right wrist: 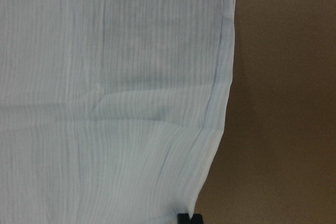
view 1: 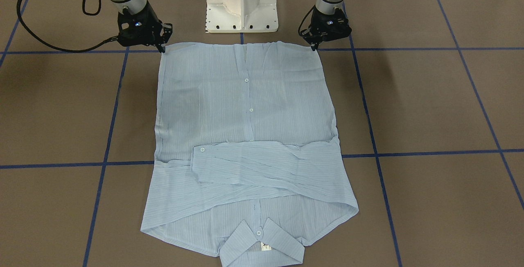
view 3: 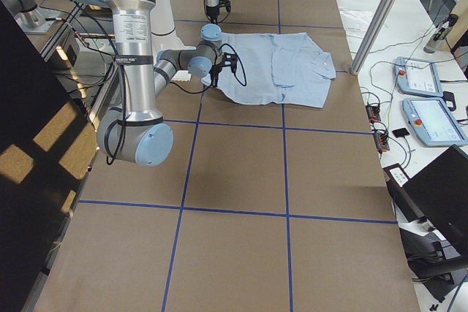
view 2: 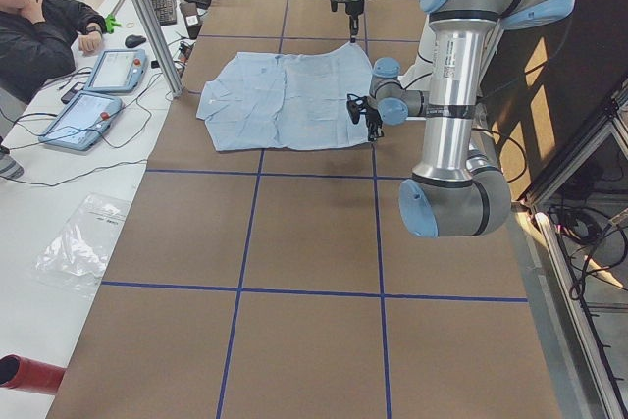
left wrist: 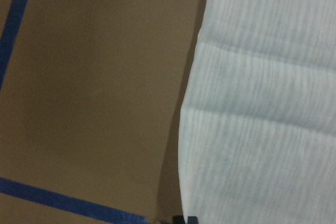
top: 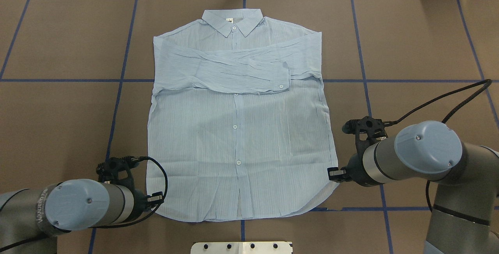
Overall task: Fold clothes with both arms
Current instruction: 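Lift the hem corners with both grippers toward the collar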
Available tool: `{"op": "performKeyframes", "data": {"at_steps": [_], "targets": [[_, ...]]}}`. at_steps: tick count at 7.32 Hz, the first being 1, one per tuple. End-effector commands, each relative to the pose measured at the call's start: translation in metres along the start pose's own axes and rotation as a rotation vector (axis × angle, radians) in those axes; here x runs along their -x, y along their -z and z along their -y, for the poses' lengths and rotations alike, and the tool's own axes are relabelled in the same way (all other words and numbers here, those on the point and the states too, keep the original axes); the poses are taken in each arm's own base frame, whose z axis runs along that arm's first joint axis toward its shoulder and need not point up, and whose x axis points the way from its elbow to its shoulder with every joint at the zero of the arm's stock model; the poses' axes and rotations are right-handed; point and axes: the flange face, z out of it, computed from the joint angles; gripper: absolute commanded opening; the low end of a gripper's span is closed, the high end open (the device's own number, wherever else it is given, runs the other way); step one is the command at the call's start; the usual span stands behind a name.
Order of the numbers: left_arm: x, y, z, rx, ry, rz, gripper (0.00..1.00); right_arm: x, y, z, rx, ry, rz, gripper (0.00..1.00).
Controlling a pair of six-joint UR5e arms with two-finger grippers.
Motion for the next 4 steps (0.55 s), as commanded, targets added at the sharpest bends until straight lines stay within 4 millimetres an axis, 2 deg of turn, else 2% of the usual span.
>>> {"op": "performKeyframes", "data": {"at_steps": [1,4], "targets": [[-0.001,0.021,0.017,-0.024,-0.032,-0.032,0.00,-0.007,0.013,0.016,0.008,-0.029,0.019,0.00],[0.002,0.024,0.037,-0.054,-0.035,-0.028,0.00,-0.012,0.022,0.028,0.003,-0.048,0.029,0.00]]}}
